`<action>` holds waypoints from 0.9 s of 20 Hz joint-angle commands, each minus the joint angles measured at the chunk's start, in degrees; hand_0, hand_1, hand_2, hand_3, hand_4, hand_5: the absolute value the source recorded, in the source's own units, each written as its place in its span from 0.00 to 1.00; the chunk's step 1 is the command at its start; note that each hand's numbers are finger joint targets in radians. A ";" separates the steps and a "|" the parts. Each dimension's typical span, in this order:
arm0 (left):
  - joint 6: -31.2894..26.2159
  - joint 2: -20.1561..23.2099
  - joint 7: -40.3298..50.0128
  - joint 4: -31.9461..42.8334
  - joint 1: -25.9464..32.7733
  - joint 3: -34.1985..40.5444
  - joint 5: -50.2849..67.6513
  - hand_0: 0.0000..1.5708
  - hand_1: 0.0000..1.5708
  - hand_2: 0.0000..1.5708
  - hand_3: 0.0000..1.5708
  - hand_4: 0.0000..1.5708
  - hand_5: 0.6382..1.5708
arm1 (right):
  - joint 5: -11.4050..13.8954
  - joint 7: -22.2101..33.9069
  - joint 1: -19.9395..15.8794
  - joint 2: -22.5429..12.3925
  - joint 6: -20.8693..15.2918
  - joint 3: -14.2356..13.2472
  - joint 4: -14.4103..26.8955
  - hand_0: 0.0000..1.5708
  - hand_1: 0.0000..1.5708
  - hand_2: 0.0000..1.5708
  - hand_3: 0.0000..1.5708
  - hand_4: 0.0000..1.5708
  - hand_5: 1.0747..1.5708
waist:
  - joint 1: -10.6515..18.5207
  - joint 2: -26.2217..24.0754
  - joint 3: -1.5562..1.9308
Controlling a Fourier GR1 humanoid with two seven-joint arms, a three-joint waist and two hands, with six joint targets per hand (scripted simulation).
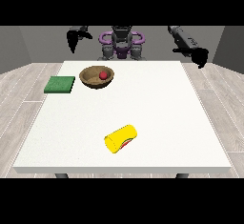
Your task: Pick the cup and pour the ball into the bowl, then pick the bowl and place it on the pad
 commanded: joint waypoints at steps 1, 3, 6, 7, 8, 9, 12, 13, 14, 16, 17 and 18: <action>0.44 5.59 6.71 -1.49 -5.49 0.13 0.22 0.00 0.00 0.00 0.00 0.00 0.94 | 1.55 -5.31 -0.27 1.99 0.18 0.28 8.87 0.00 0.00 0.00 0.00 0.29 0.99 | 0.25 -0.08 0.17; -1.16 8.38 7.57 -2.36 -7.16 -0.25 -0.16 0.00 0.00 0.00 0.00 0.00 0.94 | 0.16 -8.77 -1.93 2.46 1.09 -1.18 13.56 0.00 0.00 0.00 0.00 0.25 0.99 | 0.59 2.32 0.18; -2.79 13.49 11.48 -1.49 -10.49 1.10 0.91 0.00 0.00 0.00 0.00 0.00 0.95 | -2.02 -11.47 -3.21 1.55 4.00 -2.65 18.13 0.00 0.00 0.00 0.00 0.26 1.00 | -1.34 3.89 0.17; -4.10 13.44 11.51 -2.86 -8.56 0.74 1.20 0.00 0.00 0.00 0.00 0.00 0.95 | -1.48 -15.20 -2.18 1.94 4.08 -3.96 22.66 0.00 0.00 0.00 0.00 0.25 1.00 | 0.99 2.77 0.18; -3.32 13.78 13.07 -3.26 -10.72 0.07 0.80 0.00 0.00 0.00 0.00 0.00 0.95 | -1.29 -16.10 -4.91 2.83 3.51 -3.68 25.21 0.00 0.00 0.00 0.00 0.25 1.00 | 1.15 4.19 0.19; -4.18 13.38 12.23 -3.21 -9.38 -0.17 0.85 0.00 0.00 0.00 0.00 0.00 0.95 | -1.30 -15.78 -5.21 1.44 4.08 -4.54 27.06 0.00 0.00 0.00 0.00 0.23 1.00 | 0.56 2.78 0.14; -4.14 13.52 14.66 -5.64 -8.65 -0.56 1.38 0.00 0.00 0.00 0.00 0.00 0.97 | -3.80 -18.85 -5.65 -1.71 8.72 -8.00 36.20 0.00 0.00 0.00 0.00 0.20 1.00 | 1.83 1.52 0.17; -2.72 14.15 18.02 -6.23 -12.48 -0.85 1.70 0.00 0.00 0.00 0.00 0.00 0.97 | -1.55 -22.97 -7.80 0.19 7.14 -7.02 39.00 0.00 0.00 0.00 0.00 0.19 1.00 | 1.40 2.98 0.20; -3.57 15.17 16.20 -6.17 -12.18 -0.18 1.85 0.00 0.00 0.00 0.00 0.00 0.98 | -2.13 -22.51 -9.85 -0.67 7.19 -7.81 40.48 0.00 0.00 0.00 0.00 0.18 1.00 | 2.05 4.01 0.16; -2.59 15.97 21.39 -8.70 -15.65 -0.50 3.08 0.00 0.00 0.00 0.00 0.00 0.97 | -2.24 -26.24 -10.79 -1.15 8.34 -9.36 46.97 0.00 0.00 0.00 0.00 0.18 1.00 | 2.77 3.98 0.26; -4.72 16.20 19.12 -7.28 -13.00 -0.03 3.31 0.00 0.00 0.00 0.00 0.00 0.97 | -0.99 -25.64 -9.13 1.66 6.82 -6.97 46.07 0.00 0.00 0.00 0.00 0.20 1.00 | 2.98 2.41 0.16; -2.48 14.73 19.15 -8.55 -13.53 -0.90 2.59 0.00 0.00 0.00 0.00 0.00 0.97 | -2.68 -23.73 -14.19 -2.30 8.12 -9.59 49.41 0.00 0.00 0.00 0.00 0.21 1.00 | 2.57 3.05 0.16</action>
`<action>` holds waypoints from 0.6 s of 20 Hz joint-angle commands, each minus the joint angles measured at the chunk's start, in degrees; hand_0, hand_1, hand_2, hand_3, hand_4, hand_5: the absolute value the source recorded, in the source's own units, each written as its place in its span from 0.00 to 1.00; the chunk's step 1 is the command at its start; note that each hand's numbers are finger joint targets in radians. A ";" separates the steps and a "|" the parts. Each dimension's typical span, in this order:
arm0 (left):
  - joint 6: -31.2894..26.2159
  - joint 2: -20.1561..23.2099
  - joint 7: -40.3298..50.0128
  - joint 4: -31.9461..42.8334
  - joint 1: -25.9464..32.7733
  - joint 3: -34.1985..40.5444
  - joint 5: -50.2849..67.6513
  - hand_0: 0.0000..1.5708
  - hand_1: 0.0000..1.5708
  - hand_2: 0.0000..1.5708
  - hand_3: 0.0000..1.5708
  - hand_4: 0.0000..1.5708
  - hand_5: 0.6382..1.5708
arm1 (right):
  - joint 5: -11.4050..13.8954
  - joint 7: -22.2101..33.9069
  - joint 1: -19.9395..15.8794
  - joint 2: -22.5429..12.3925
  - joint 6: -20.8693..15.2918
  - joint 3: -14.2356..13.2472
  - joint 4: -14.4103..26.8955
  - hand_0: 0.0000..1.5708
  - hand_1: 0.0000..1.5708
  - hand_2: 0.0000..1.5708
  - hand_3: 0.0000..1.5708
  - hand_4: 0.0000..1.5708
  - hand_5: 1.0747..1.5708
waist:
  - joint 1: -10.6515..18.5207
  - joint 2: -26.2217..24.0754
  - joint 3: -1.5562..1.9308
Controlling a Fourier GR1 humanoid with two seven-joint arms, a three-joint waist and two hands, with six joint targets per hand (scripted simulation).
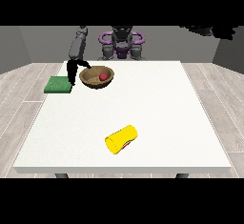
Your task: Pick the cup and pour the ball into the bowl, then pick the bowl and place it on the pad
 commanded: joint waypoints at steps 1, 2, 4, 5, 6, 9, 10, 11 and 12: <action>-0.79 1.34 5.15 -1.39 -0.98 -0.09 1.71 0.00 0.00 0.00 0.00 0.00 0.96 | -2.52 0.46 -2.63 -2.37 2.71 -2.84 9.11 0.00 0.00 0.00 0.00 0.22 1.00 | 0.15 -2.97 -0.03; 0.94 1.76 4.18 0.23 -3.80 0.34 1.19 0.00 0.00 0.00 0.00 0.00 0.96 | -2.17 3.56 -8.30 -1.41 -0.55 -2.02 8.00 0.00 0.00 0.00 0.00 0.24 1.00 | -0.78 -0.13 -0.06; -0.55 1.85 7.39 -2.66 -4.50 -0.83 2.32 0.00 0.00 0.00 0.00 0.00 0.97 | -1.87 0.09 -8.83 -0.69 -1.21 -3.15 13.42 0.00 0.00 0.00 0.00 0.26 1.00 | 1.74 -1.11 -0.02; -0.39 3.15 3.34 -0.97 -1.70 1.18 1.79 0.00 0.00 0.00 0.00 0.00 0.97 | -2.65 -0.17 -5.23 -2.19 2.74 -2.87 12.83 0.00 0.00 0.00 0.00 0.26 1.00 | -0.52 -1.15 -0.06; -1.32 3.64 5.04 -0.39 -3.09 0.93 2.51 0.00 0.00 0.00 0.00 0.00 0.97 | -2.10 0.62 -7.74 -1.35 0.08 -2.75 13.64 0.00 0.00 0.00 0.00 0.26 1.00 | -0.43 -1.14 -0.07; 0.14 4.24 5.63 -1.86 -5.02 1.48 2.99 0.00 0.00 0.00 0.00 0.00 0.96 | 0.02 -6.42 -6.69 -0.85 1.64 -1.91 16.40 0.00 0.00 0.00 0.00 0.24 1.00 | 0.10 2.47 -0.03; -0.81 2.66 6.21 -2.84 -3.49 -0.14 2.78 0.00 0.00 0.00 0.00 0.00 0.95 | -1.35 -1.46 -9.28 -1.87 -0.92 -3.49 17.07 0.00 0.00 0.00 0.00 0.24 1.00 | 1.29 -0.56 -0.06; 0.42 4.68 6.74 -3.32 -5.28 0.97 2.81 0.00 0.00 0.00 0.00 0.03 0.95 | -1.98 -4.86 -7.95 -1.99 1.41 -4.15 18.08 0.00 0.00 0.00 0.00 0.21 1.00 | 0.92 1.71 -0.02; -0.37 2.95 8.01 -4.03 -4.68 0.03 3.62 0.00 0.00 0.00 0.00 0.00 0.96 | 0.32 -6.84 -6.52 -0.80 -0.27 -2.85 18.47 0.00 0.00 0.00 0.00 0.22 1.00 | 2.18 1.26 -0.01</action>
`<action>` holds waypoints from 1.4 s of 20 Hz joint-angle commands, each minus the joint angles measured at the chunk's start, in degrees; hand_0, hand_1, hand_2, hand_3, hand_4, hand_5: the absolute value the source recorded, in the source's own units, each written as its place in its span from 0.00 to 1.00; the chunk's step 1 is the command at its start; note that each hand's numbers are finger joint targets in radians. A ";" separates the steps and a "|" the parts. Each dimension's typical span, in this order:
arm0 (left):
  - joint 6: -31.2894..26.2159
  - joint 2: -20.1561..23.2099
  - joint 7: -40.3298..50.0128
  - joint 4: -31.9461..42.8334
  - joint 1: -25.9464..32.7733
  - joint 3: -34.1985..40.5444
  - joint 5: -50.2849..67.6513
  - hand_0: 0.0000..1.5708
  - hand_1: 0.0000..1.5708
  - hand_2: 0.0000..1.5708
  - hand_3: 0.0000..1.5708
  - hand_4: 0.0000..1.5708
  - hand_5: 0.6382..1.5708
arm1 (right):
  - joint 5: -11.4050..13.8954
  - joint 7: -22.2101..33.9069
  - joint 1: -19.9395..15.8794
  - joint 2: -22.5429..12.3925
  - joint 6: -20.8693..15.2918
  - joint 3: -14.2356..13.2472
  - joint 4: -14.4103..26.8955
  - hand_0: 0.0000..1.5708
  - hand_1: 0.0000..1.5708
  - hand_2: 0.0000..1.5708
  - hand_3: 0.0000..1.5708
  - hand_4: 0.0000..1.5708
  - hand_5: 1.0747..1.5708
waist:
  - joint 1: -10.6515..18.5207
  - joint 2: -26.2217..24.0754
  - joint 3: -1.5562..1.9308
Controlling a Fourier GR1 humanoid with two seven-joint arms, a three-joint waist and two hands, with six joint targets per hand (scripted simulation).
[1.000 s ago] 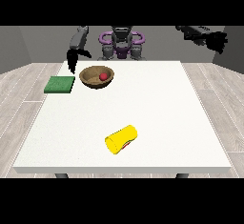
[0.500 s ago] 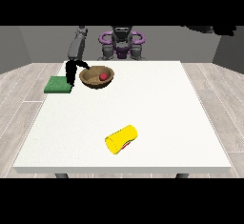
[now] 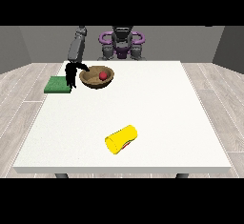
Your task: Pick the cup and pour the ball into the bowl, then pick the bowl and place it on the pad
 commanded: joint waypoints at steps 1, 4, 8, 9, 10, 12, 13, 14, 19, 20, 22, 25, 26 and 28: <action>0.17 1.53 1.07 -0.39 -2.33 0.40 0.64 0.00 0.00 0.00 0.00 0.00 0.95 | 0.63 0.49 -3.95 -0.09 -2.21 -0.53 5.25 0.00 0.00 0.00 0.00 0.20 0.99 | 0.84 2.91 1.22; -1.64 2.51 0.87 -1.24 -2.70 1.20 2.04 0.00 0.00 0.00 0.00 0.00 0.95 | -0.38 -0.77 -1.82 0.25 -1.81 -1.71 4.93 0.00 0.00 0.00 0.00 0.18 0.99 | 2.72 5.20 1.24; -0.77 2.51 4.65 -1.23 -6.27 -0.25 2.26 0.00 0.00 0.00 0.00 0.00 0.97 | 3.07 -0.09 -2.90 4.87 -7.48 1.47 2.50 0.00 0.00 0.00 0.00 0.25 1.00 | 3.62 4.69 1.25; -1.37 2.18 4.01 -1.15 -5.42 -0.08 2.57 0.00 0.00 0.00 0.00 0.00 0.97 | 2.77 0.73 -1.64 4.06 -6.16 1.41 1.95 0.00 0.00 0.00 0.00 0.26 1.00 | 3.50 4.31 1.22; -1.31 1.16 3.65 -1.26 -4.33 -0.35 2.55 0.00 0.00 0.00 0.00 0.00 0.97 | 2.76 1.14 -2.16 4.48 -8.33 0.67 1.12 0.00 0.00 0.00 0.00 0.28 1.00 | 4.68 3.86 1.19; 0.12 -0.41 4.54 -1.30 -4.90 -2.16 1.32 0.00 0.00 0.00 0.00 0.00 0.96 | 4.65 4.79 -2.73 6.37 -11.13 2.87 -0.63 0.00 0.00 0.00 0.00 0.28 1.00 | 4.14 2.16 1.17; -1.99 1.45 3.12 -1.26 -5.19 -0.96 2.13 0.00 0.00 0.00 0.00 0.00 0.96 | 4.55 3.65 -2.62 6.47 -11.70 2.11 -0.56 0.00 0.00 0.00 0.00 0.28 1.00 | 5.73 4.08 1.16; -1.70 2.93 3.53 -0.03 -7.34 -0.15 2.37 0.00 0.00 0.00 0.00 0.00 0.97 | 4.87 3.91 -3.63 7.64 -12.51 2.83 -1.46 0.00 0.00 0.00 0.00 0.28 1.00 | 4.51 5.41 1.17; -3.31 2.62 4.57 -1.10 -5.72 -0.01 3.91 0.00 0.00 0.00 0.00 0.00 0.96 | 6.11 6.26 0.74 7.16 -16.56 1.30 1.68 0.84 0.84 0.77 0.00 0.30 0.90 | 6.98 3.99 1.17; -1.49 1.32 4.70 -1.08 -4.93 -0.73 2.91 0.00 0.00 0.00 0.00 0.00 0.96 | 8.11 7.18 2.66 6.58 -16.30 3.11 1.20 1.00 1.00 1.00 0.55 0.55 0.70 | 5.76 2.85 1.15; -3.13 3.20 3.51 0.96 -6.24 0.76 3.78 0.00 0.00 0.00 0.00 0.00 0.97 | 10.99 8.97 1.88 4.27 -19.00 3.86 -1.38 1.00 1.00 1.00 1.00 0.74 0.67 | 4.98 4.25 1.06; -4.29 4.44 3.89 2.67 -5.04 1.08 3.69 0.00 0.00 0.00 0.00 0.00 0.97 | 15.76 10.71 4.32 3.18 -22.37 6.21 -3.73 1.00 1.00 1.00 1.00 0.75 0.75 | 5.67 2.53 1.02; -3.21 3.41 4.29 2.47 -5.75 0.76 3.80 0.00 0.00 0.00 0.00 0.00 0.97 | 16.99 12.51 2.72 2.24 -23.80 6.38 -4.07 1.00 1.00 1.00 1.00 0.74 0.77 | 4.97 1.35 1.06; -4.82 3.26 0.78 4.87 -3.16 1.44 3.29 0.00 0.00 0.00 0.00 0.00 0.97 | 19.83 18.24 2.80 -1.46 -23.55 8.19 -8.00 1.00 1.00 1.00 1.00 0.74 0.80 | 3.88 0.73 0.94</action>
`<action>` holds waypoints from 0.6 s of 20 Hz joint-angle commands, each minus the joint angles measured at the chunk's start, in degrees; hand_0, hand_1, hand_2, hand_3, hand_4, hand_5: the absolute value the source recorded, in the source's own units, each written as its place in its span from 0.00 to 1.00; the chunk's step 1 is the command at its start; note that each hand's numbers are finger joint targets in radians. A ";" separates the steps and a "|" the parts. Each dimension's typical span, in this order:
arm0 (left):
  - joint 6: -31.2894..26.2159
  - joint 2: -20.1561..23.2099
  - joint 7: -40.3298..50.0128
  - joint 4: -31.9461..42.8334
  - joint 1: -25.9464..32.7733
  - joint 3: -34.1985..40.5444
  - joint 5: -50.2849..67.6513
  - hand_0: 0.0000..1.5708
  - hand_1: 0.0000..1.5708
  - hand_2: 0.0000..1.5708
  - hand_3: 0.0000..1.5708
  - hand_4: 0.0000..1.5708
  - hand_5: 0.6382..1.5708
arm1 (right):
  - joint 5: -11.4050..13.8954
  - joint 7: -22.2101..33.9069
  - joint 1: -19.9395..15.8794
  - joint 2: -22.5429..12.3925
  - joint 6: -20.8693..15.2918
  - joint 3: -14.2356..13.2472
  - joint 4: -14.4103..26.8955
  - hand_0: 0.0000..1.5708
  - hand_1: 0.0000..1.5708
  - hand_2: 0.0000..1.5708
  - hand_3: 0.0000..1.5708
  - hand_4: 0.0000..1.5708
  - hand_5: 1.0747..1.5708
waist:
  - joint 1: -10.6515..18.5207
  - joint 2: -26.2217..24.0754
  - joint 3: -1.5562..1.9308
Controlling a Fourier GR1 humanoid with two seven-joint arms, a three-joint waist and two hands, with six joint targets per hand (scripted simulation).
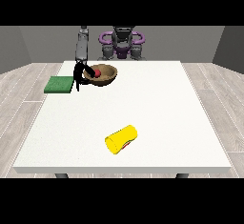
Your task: Pick the cup and pour the ball into the bowl, then pick the bowl and place it on the pad
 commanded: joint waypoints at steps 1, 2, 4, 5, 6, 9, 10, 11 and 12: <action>0.22 0.18 -0.83 3.95 1.50 0.46 -0.72 0.00 0.00 0.00 0.00 0.00 0.97 | 3.91 14.11 -1.79 -2.70 -1.42 3.14 -1.17 1.00 1.00 1.00 1.00 0.77 0.81 | -1.97 -2.57 1.21; -1.10 0.42 -3.07 5.93 4.90 1.22 -1.15 0.00 0.00 0.00 0.00 0.00 0.98 | 3.69 18.60 -0.56 -3.52 -0.26 3.79 -4.07 1.00 1.00 1.00 1.00 0.78 0.80 | -2.60 -5.21 1.15; -1.05 2.08 -2.66 8.91 3.50 1.73 -1.41 0.00 0.00 0.00 0.00 0.00 0.97 | 6.37 25.66 -4.39 -6.12 0.37 6.35 -7.87 1.00 1.00 1.00 1.00 0.80 0.77 | -5.30 -6.44 1.13; -1.58 2.81 -4.43 10.40 5.71 2.28 -2.07 0.00 0.00 0.00 0.00 0.00 0.97 | 6.39 28.63 -4.64 -6.28 0.73 6.77 -9.75 1.00 1.00 1.00 1.00 0.80 0.78 | -6.18 -7.02 1.15; -2.69 2.78 -6.27 10.66 6.82 2.43 -2.14 0.00 0.00 0.00 0.00 0.00 0.97 | 5.22 32.21 -7.89 -8.24 1.52 5.12 -10.60 1.00 1.00 1.00 1.00 0.80 0.80 | -5.80 -6.53 1.16; -7.13 7.54 -8.48 14.09 8.73 5.31 -0.69 0.00 0.00 0.00 0.00 0.00 0.97 | 3.82 32.38 -7.49 -8.39 2.76 4.06 -11.29 1.00 1.00 1.00 1.00 0.80 0.81 | -7.41 -4.45 1.29; -5.62 7.23 -9.28 13.39 9.23 4.98 -1.47 0.00 0.00 0.00 0.00 0.00 0.97 | 3.37 29.52 -6.16 -7.43 3.15 4.08 -10.05 1.00 1.00 1.00 1.00 0.80 0.83 | -8.37 -4.01 1.33; -3.73 5.58 -7.01 11.49 7.95 3.99 -1.16 0.00 0.00 0.00 0.00 0.00 0.97 | 0.61 28.49 -9.09 -9.77 5.90 1.03 -6.22 1.00 1.00 1.00 1.00 0.83 0.84 | -7.51 -3.65 1.38; -4.66 5.88 -7.71 11.65 7.93 4.08 -0.90 0.00 0.00 0.00 0.00 0.00 0.97 | 2.05 28.83 -10.89 -8.18 3.23 1.67 -5.66 1.00 1.00 1.00 1.00 0.83 0.84 | -6.32 -2.76 1.37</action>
